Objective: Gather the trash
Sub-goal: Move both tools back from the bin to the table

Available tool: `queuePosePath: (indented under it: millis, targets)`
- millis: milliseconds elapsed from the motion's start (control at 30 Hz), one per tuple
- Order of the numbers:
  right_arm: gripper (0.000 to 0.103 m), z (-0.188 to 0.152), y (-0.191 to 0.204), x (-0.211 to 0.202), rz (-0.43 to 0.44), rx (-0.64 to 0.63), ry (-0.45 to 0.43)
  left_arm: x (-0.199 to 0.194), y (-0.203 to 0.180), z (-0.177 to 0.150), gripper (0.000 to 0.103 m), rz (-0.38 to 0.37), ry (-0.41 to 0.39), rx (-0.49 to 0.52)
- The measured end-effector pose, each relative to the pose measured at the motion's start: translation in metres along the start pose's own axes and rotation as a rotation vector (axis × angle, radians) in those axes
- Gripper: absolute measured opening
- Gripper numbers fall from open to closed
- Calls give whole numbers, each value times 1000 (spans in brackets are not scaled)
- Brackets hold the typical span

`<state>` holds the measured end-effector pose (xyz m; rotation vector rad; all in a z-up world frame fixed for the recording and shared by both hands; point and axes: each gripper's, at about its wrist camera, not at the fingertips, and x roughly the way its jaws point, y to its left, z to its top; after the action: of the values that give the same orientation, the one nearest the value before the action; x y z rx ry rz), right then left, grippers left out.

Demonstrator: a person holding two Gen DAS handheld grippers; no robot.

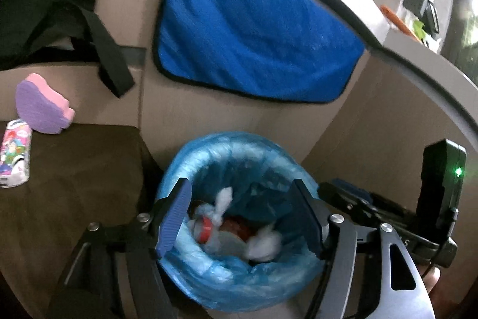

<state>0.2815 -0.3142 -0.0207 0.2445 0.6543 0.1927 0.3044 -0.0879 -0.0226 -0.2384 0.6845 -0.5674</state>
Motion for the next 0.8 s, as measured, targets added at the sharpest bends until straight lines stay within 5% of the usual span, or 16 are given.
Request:
queuePosePath:
  millis: [267,567,800]
  targets:
    - [50,4,32,-17,14,-49,-12,-42,47,-2,69,144,-49,-30]
    - [51,10,116,3,78,-198,-11,-89,176,-5,69,353,-90,-239]
    - [51,11,158,50,99,-239,41,-59,230,18,69,396,-32,-299]
